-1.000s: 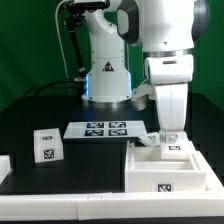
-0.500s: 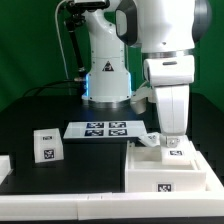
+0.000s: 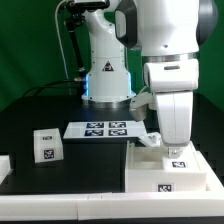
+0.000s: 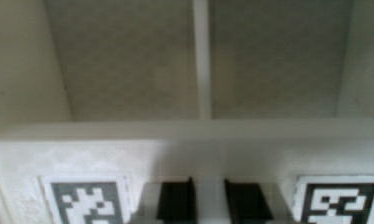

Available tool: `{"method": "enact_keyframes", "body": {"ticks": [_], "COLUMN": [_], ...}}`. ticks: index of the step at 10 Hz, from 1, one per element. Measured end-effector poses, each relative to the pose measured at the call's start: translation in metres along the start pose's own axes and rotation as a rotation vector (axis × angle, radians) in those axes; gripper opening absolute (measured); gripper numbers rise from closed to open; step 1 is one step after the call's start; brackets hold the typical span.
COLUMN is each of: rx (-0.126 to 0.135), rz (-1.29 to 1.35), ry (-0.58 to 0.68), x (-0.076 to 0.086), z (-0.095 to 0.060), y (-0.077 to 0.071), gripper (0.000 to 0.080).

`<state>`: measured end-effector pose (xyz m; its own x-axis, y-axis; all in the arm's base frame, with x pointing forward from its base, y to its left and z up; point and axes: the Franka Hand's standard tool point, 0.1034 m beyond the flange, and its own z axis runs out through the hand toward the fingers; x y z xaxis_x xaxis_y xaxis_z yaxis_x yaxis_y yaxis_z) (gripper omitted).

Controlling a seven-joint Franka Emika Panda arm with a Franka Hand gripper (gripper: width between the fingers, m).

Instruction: Assemble cabinet

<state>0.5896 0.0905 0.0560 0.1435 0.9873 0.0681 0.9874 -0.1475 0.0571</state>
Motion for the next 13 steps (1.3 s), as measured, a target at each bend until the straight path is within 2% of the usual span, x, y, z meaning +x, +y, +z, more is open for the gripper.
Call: {"method": "enact_keyframes", "body": {"ticks": [4, 5, 6, 7, 8, 9, 10, 11, 13], "rx": [0.003, 0.002, 0.0, -0.001, -0.002, -0.014, -0.031, -0.054, -0.039], "rz": [0.005, 0.003, 0.002, 0.007, 0.015, 0.042, 0.076, 0.092, 0.069], "ry": [-0.003, -0.002, -0.003, -0.006, -0.01, -0.009, -0.009, -0.001, -0.011], "x": [0.0, 0.002, 0.002, 0.002, 0.001, 0.001, 0.002, 0.005, 0.004], "z": [-0.002, -0.003, -0.005, -0.01, -0.015, -0.022, -0.033, -0.04, -0.044], "y": [-0.002, -0.002, -0.003, -0.007, -0.018, -0.03, -0.049, -0.069, -0.101], "gripper": [0.0077, 0.0304, 0.0304, 0.0504, 0.0658, 0.0658, 0.077, 0.077, 0.0798]}}
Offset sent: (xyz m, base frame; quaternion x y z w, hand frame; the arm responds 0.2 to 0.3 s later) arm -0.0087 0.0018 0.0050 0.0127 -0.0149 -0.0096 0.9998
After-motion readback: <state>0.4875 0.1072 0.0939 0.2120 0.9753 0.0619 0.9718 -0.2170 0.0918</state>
